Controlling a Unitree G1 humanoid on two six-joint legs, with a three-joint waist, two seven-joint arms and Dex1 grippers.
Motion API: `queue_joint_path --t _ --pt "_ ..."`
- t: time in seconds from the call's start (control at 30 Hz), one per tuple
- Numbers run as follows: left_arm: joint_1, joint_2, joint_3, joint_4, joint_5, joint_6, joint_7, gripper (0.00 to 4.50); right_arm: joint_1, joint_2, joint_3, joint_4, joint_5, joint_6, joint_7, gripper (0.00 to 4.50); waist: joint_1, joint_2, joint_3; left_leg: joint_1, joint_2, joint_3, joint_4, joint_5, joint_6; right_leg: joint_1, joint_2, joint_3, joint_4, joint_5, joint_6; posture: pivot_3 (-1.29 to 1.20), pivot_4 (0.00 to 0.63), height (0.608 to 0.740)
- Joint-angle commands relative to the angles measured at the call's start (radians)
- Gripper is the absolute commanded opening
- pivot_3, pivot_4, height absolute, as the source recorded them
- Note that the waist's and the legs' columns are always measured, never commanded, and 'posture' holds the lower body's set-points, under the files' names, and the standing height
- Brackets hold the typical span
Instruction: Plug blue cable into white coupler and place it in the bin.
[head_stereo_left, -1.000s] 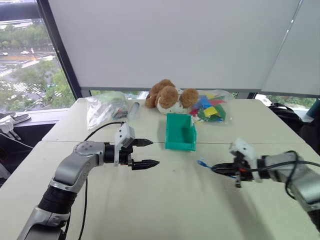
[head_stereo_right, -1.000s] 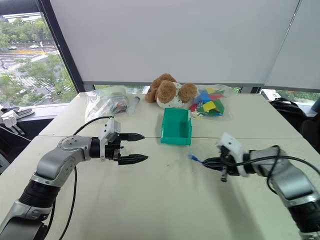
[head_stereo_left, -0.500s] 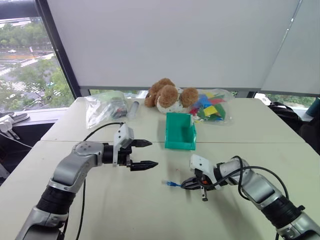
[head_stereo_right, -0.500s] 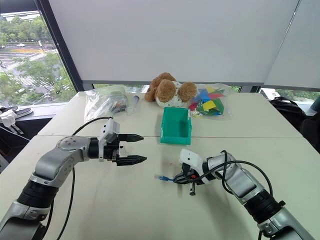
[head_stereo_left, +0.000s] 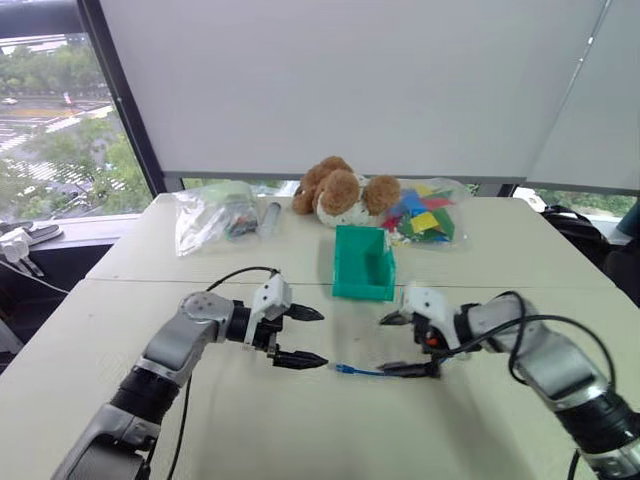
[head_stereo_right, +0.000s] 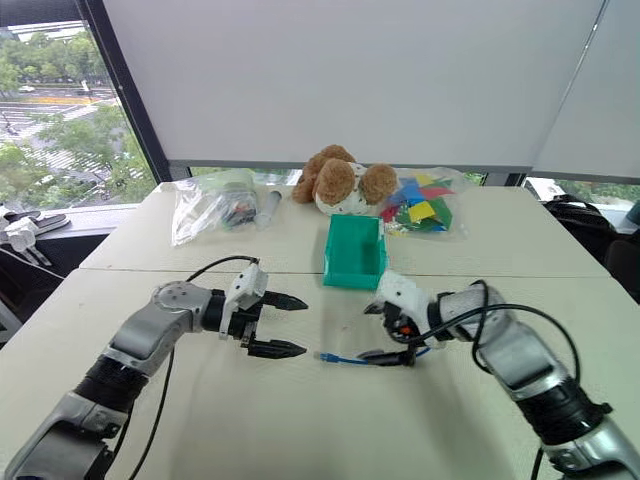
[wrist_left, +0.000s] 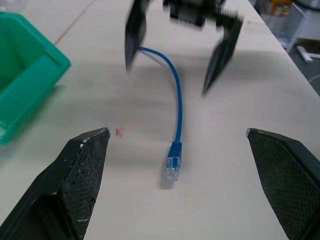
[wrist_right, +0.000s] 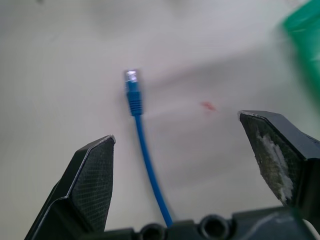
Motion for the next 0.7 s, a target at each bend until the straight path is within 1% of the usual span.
queue_joint_path --t 0.03,0.17,0.3,0.4,0.7 --pt "-0.033 -0.050 -0.047 0.117 0.063 -0.124 -0.046 4.50 0.060 -0.029 -0.109 -0.128 0.069 0.078 -0.036 4.47 -0.002 0.000 0.000 0.000 0.000 0.000 0.000 0.000 0.000 0.000 0.000 0.000 0.000 0.000 0.000 0.00 0.150 0.740" --pt "-0.052 -0.093 -0.086 0.232 0.127 -0.213 -0.081 4.50 0.152 -0.046 -0.180 -0.224 0.102 0.146 -0.092 4.47 -0.005 0.000 0.000 0.000 0.001 0.000 0.000 0.000 0.000 -0.001 0.000 0.000 0.000 0.000 0.000 0.00 0.150 0.740" --pt "-0.064 -0.116 -0.094 0.321 0.172 -0.291 -0.083 4.50 0.183 -0.043 -0.207 -0.271 0.129 0.186 -0.138 4.47 -0.005 0.000 0.000 0.000 0.001 0.001 0.000 0.000 0.000 -0.001 0.000 0.000 0.000 0.000 0.000 0.00 0.150 0.740" --pt "-0.068 -0.129 -0.094 0.374 0.205 -0.335 -0.074 4.50 0.196 -0.040 -0.215 -0.292 0.142 0.202 -0.169 4.47 -0.002 0.000 0.000 0.000 0.001 0.000 0.000 0.000 0.000 -0.001 0.000 0.000 0.000 0.000 0.000 0.00 0.150 0.740" --pt "-0.080 -0.171 -0.083 0.456 0.240 -0.392 -0.061 4.50 0.197 -0.053 -0.204 -0.302 0.163 0.205 -0.211 4.47 0.000 0.000 0.000 0.000 0.000 0.000 0.000 0.000 0.000 0.000 -0.001 0.000 0.000 0.000 0.000 0.00 0.150 0.740"
